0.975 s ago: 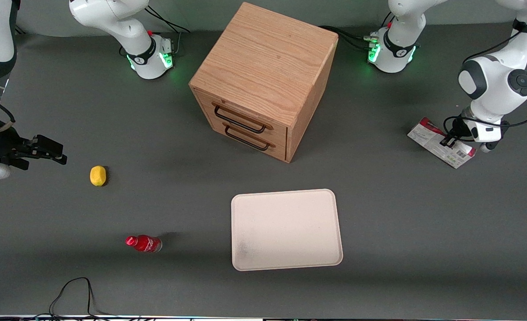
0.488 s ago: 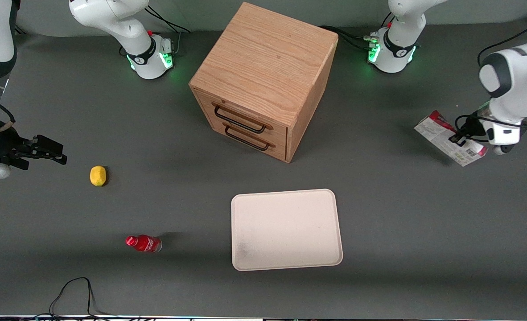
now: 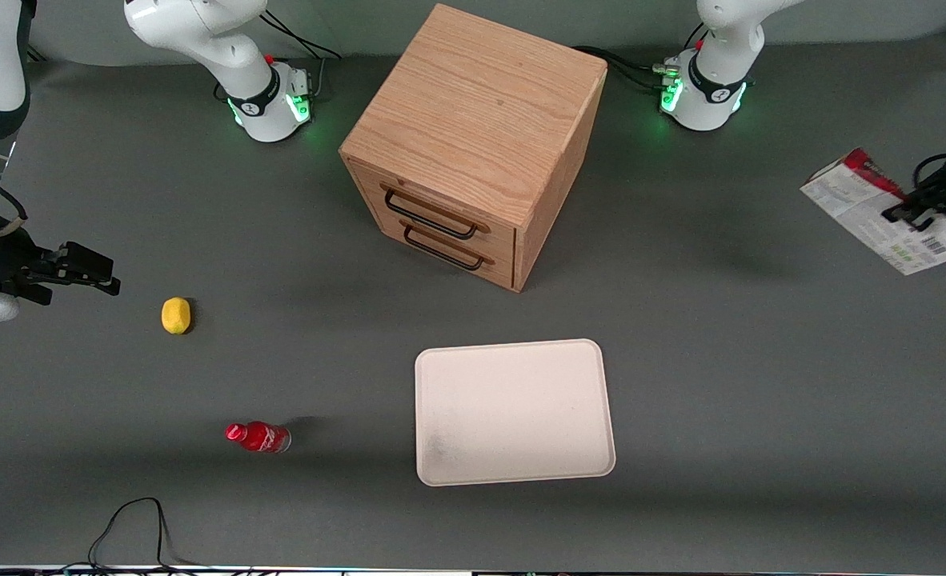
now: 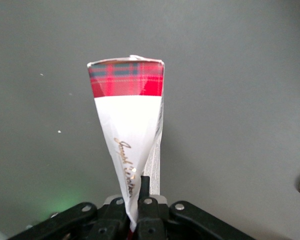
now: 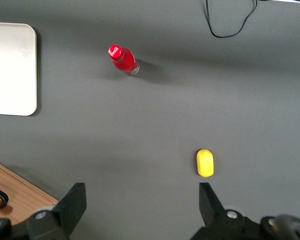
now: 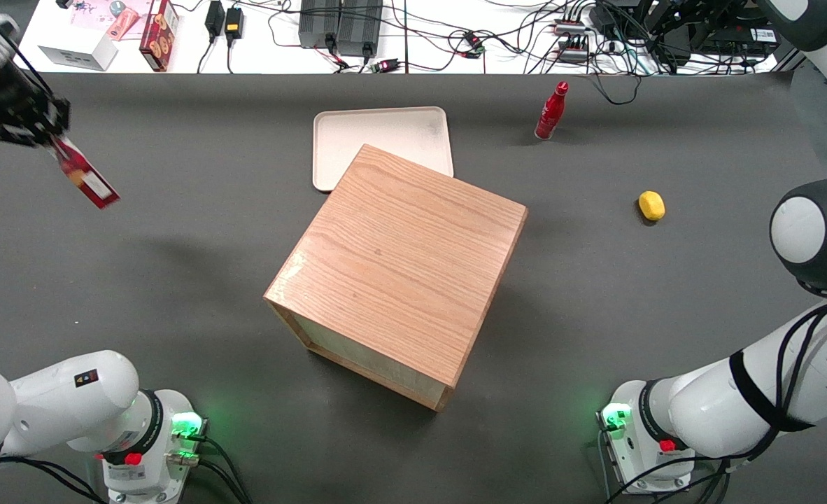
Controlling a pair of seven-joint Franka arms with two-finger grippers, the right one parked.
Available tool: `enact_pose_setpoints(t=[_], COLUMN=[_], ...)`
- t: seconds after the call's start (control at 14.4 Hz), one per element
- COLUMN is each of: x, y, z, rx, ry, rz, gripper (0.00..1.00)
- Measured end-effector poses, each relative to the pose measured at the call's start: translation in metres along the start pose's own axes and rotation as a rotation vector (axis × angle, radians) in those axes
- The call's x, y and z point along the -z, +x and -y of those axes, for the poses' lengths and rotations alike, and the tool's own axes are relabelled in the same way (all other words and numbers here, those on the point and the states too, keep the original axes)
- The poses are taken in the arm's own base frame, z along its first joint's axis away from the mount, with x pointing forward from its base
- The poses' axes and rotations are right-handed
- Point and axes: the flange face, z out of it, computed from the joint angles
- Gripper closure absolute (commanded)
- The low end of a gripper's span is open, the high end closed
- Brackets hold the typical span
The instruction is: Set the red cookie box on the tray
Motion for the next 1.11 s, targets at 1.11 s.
enact_pose_setpoints(t=[1.11], x=[0.083], y=[-0.059], z=[-0.176], rx=[-0.377], ry=[-0.028], rz=[-0.126], gripper=[1.0])
